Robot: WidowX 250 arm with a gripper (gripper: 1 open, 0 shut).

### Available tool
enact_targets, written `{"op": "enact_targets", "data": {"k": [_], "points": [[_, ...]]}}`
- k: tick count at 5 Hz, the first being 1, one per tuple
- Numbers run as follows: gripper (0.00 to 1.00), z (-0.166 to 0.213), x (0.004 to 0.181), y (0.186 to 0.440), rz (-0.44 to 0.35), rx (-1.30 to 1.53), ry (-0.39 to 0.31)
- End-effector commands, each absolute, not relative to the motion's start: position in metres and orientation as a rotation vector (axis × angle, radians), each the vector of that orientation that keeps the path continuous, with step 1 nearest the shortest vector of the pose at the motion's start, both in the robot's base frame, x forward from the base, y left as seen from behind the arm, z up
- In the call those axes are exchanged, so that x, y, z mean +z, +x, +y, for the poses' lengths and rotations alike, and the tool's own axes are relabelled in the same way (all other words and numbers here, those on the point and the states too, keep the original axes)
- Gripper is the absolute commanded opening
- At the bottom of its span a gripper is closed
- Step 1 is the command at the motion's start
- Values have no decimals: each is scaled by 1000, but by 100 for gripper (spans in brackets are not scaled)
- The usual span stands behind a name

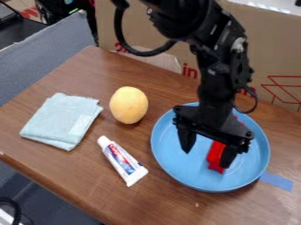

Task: Move the red object from the blue plate to the table

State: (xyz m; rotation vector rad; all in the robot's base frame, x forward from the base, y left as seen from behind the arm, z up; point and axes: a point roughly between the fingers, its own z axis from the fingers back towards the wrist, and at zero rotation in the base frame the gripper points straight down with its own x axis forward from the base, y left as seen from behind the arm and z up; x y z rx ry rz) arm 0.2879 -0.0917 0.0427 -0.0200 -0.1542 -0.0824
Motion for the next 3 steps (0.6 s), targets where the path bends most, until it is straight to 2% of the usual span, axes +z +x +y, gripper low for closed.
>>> {"op": "enact_targets", "data": {"k": [1,3], "points": [[100,-93,62,306,-227,-69,-39],[100,-112,56,316,-180,-89,-35]]}}
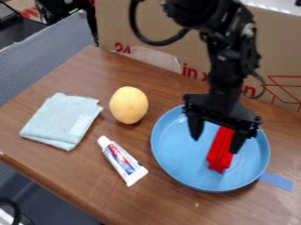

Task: Move the red object from the blue plate to the table

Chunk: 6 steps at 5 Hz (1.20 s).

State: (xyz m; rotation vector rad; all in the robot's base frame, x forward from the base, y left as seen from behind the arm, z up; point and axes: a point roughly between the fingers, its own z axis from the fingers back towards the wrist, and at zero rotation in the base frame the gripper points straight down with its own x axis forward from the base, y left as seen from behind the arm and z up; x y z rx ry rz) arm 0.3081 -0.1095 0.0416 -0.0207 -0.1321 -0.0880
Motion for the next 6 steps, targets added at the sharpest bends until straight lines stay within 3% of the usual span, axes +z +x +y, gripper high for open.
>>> {"op": "enact_targets", "data": {"k": [1,2,3,5,6], "points": [[100,-107,45,320,-143,-90,-42],[100,-103,48,303,-150,-92,-49],[100,-104,69,306,-160,-117,-54],[100,-114,128,322,-168,-179,-87],[100,-107,132,323,-155,-184,-84]]}}
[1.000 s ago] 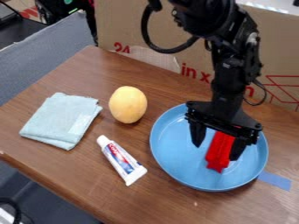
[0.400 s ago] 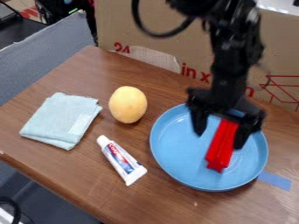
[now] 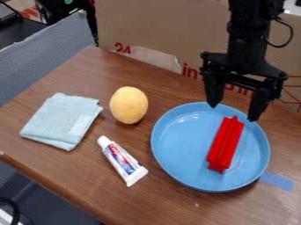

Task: Move the red object from the blue plate to the table

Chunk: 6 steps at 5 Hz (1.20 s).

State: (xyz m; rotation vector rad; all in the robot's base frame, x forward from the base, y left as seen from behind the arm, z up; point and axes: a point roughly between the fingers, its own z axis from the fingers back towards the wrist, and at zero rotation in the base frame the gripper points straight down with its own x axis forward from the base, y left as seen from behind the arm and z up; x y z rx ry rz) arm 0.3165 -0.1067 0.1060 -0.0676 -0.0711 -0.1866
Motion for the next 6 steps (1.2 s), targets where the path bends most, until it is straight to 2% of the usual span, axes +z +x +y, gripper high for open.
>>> {"op": "enact_targets", "data": {"k": [1,3,5,6], "points": [[100,-102,110,326,-126,-187,-79],[100,-109,118,328,-88,-211,-71],[100,-119,108,311,-91,-271,-66],[100,-113,110,293,-78,-280,-80]]}}
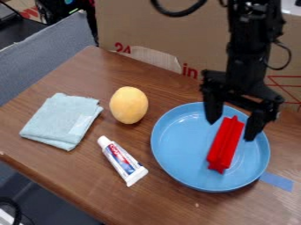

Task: Move the red object from the blue plate to the table

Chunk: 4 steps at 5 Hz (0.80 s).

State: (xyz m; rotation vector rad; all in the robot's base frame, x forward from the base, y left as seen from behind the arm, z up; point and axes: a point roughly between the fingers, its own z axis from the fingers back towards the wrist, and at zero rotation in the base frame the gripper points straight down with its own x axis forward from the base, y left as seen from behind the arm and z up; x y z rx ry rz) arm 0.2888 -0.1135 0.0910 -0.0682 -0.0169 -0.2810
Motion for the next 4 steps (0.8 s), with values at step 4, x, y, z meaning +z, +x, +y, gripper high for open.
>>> {"op": "enact_targets", "data": {"k": [4], "points": [[100,-112,115,293,-78,-263,-60]]}}
